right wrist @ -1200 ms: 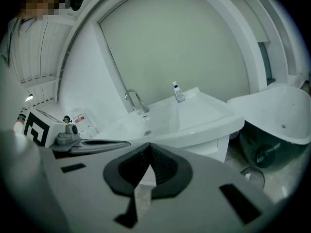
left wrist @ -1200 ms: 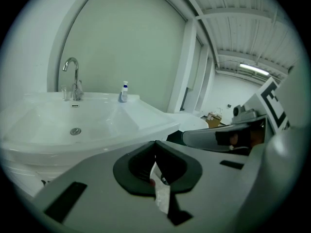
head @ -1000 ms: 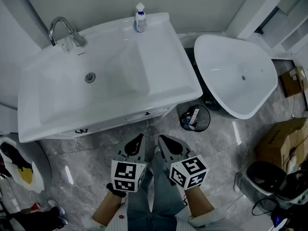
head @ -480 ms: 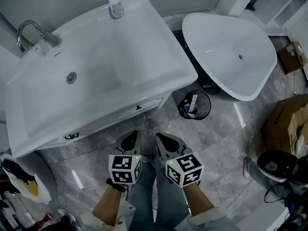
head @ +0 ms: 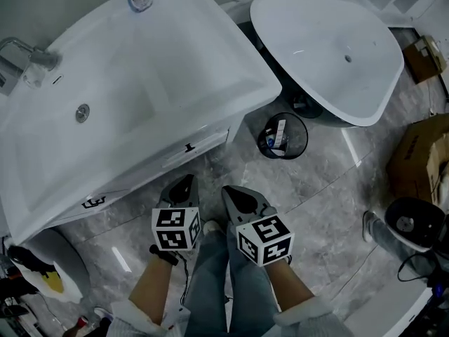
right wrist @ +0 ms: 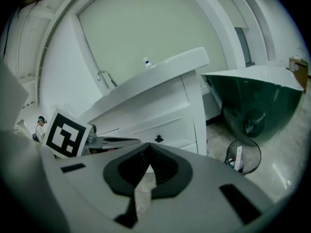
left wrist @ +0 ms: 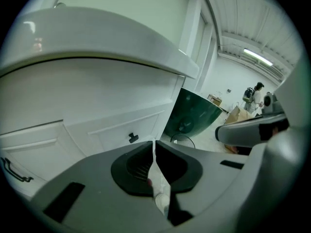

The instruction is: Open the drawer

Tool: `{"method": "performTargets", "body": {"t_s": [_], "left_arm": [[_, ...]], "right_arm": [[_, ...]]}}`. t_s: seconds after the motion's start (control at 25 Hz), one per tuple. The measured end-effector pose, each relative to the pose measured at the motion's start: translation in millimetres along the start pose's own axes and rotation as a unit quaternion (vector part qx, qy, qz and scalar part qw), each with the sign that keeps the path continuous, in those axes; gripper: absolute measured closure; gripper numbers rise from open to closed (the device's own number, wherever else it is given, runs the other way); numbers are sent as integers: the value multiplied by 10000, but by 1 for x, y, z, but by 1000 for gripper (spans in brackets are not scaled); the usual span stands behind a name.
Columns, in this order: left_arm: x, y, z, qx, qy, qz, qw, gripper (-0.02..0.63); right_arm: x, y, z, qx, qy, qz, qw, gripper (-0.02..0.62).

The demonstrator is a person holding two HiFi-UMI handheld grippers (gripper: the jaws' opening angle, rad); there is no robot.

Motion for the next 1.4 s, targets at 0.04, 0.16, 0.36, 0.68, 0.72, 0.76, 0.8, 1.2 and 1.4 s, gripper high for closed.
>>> {"method": "performTargets", "body": {"t_s": [0.04,0.16,0.36,0.68,0.72,0.76,0.8,1.2,1.4], "left_arm": [[1,1,5,-11,28,29,10000,588],[3,4,20,-91,112,97,9998,588],[2,11,40,-338,259,51,9991,588],[1,19,68,-751,372,-270,9961,543],[1,20,71,-793,367,-301,9957,535],[0,22,74,-835,360,-326,9953,525],[0,23,77,-875,359,-350,9949,513],[-2,31,96,-1357,402,-731,9872,450],[-3,34,107,-1532,413,-931,9829,450]], "right_arm": [[2,-2,2,3,4,18,10000,586],[7,-9,8,10,40,69,10000,586],[12,-22,10,49,67,169,9998,586],[14,-34,15,61,106,306,9995,586],[14,-36,15,63,113,332,9994,586],[14,-37,16,60,125,350,9993,586],[15,-38,16,53,141,361,9992,586],[26,-45,16,-28,320,440,9985,586],[31,-49,16,-51,407,484,9980,586]]}}
Point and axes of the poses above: the fingertips, and each gripper's own axes: z forward along the fingers, y to its left, x out of its underside, the point moved 8 cm from there along -z, backward along the fingers, and after that the axes turned 5 degrees about -z, right-handed, at the moved point
